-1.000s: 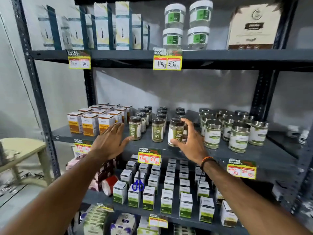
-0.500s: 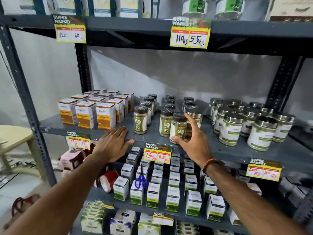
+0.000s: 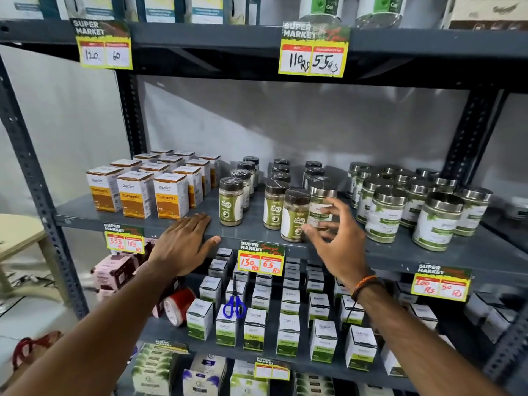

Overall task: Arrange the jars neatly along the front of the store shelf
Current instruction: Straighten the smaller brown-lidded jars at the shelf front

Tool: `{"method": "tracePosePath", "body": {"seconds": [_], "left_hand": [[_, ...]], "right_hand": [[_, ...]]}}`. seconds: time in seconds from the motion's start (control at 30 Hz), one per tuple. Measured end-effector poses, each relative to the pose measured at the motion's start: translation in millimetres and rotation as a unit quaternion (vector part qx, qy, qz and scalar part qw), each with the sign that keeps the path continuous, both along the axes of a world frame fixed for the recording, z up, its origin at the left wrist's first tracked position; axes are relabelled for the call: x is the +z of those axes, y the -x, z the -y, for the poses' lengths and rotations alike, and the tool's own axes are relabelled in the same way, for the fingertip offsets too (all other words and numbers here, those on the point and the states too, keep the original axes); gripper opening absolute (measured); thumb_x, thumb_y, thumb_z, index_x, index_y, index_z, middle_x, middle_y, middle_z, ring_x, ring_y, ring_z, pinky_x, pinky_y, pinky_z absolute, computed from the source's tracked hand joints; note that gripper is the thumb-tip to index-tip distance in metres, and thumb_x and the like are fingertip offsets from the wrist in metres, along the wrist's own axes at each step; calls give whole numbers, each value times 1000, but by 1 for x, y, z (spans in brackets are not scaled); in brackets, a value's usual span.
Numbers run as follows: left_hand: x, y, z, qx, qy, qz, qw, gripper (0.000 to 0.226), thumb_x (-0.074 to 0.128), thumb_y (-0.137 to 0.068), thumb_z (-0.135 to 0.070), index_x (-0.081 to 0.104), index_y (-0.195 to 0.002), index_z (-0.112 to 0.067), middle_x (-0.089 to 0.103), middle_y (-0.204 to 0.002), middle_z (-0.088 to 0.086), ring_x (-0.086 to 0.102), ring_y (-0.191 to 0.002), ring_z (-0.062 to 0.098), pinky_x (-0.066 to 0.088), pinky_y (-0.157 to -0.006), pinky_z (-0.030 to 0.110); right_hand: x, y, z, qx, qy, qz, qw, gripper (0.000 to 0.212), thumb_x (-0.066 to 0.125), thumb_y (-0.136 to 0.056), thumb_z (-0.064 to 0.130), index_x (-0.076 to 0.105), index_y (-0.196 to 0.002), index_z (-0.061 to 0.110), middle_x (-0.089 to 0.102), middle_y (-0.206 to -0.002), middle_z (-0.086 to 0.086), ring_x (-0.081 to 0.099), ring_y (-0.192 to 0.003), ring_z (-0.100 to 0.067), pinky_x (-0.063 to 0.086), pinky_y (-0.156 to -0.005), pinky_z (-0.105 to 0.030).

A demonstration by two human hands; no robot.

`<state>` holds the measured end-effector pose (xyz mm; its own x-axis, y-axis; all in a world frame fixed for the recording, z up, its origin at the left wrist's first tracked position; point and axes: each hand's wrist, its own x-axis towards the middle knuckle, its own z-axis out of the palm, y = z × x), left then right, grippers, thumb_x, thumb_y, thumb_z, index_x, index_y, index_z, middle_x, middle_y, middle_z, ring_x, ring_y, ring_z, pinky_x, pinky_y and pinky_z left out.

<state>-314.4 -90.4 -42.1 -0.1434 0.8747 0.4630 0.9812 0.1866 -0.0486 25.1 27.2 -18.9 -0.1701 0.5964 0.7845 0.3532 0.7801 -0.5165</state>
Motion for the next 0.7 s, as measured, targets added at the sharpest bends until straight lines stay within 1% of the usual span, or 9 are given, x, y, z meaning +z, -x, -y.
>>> {"method": "tracePosePath", "body": {"seconds": [0.07,0.13,0.23,0.3,0.33,0.43,0.5,0.6,0.7], "left_hand": [[1,-1,0,-1,-2,1,1000,84,18,-99,-71,41,-154,-12,47,-157,12,43,-144,28,33,-119,45],[1,-2,0,2,-2,1,1000,84,19,-99,-71,40,-154,-12,46,-158,11,42,-145,28,32,-119,45],[0,-2,0,4,-1,0,1000,83,20,-99,-71,39,-155,-12,45,-159,11,41,-146,27,30,-119,44],[-1,-1,0,4,-2,0,1000,83,20,-99,-71,39,-155,-13,45,-159,11,41,-145,27,31,-119,44],[-1,0,0,4,-2,0,1000,83,20,-99,-71,39,-155,-13,45,-159,11,42,-145,27,31,-119,44],[-1,1,0,5,-2,2,1000,83,20,-99,-72,39,-155,-13,46,-158,11,43,-144,27,32,-118,44],[-2,1,-1,5,-2,1,1000,83,20,-99,-72,39,-155,-13,47,-158,11,44,-143,27,32,-118,45],[-1,1,0,6,1,4,1000,84,19,-99,-73,39,-154,-14,47,-157,11,45,-143,27,34,-117,46],[3,-1,3,6,14,12,1000,86,17,-98,-75,36,-156,-14,44,-159,12,43,-144,27,33,-117,46]], "right_hand": [[8,-9,-7,-28,-50,-18,998,64,76,-90,47,49,-143,24,64,-125,3,65,-102,-5,62,-84,-33],[17,-14,-18,-41,-56,-22,997,61,80,-91,34,51,-144,22,59,-128,0,61,-112,-13,58,-92,-43],[28,-17,-33,-38,4,33,999,78,82,-88,34,42,-154,28,47,-147,-9,52,-130,-24,49,-107,-50],[29,-16,-41,-39,36,79,995,89,83,-87,39,33,-160,31,42,-155,-11,48,-137,-27,41,-113,-45],[28,-15,-43,-35,47,91,994,92,83,-86,40,30,-161,32,42,-157,-11,47,-138,-26,39,-112,-41],[23,-12,-47,-19,60,111,992,96,85,-84,38,29,-161,30,52,-152,-9,55,-131,-25,43,-110,-39],[22,-12,-48,-5,73,111,991,96,87,-82,37,30,-160,30,57,-148,-7,63,-121,-25,52,-105,-46],[24,-13,-49,2,87,106,991,97,88,-79,38,32,-158,32,58,-146,-6,63,-117,-23,54,-100,-50],[25,-15,-45,4,85,93,992,94,89,-80,32,35,-156,31,59,-144,-5,63,-103,-22,56,-95,-51]]}}
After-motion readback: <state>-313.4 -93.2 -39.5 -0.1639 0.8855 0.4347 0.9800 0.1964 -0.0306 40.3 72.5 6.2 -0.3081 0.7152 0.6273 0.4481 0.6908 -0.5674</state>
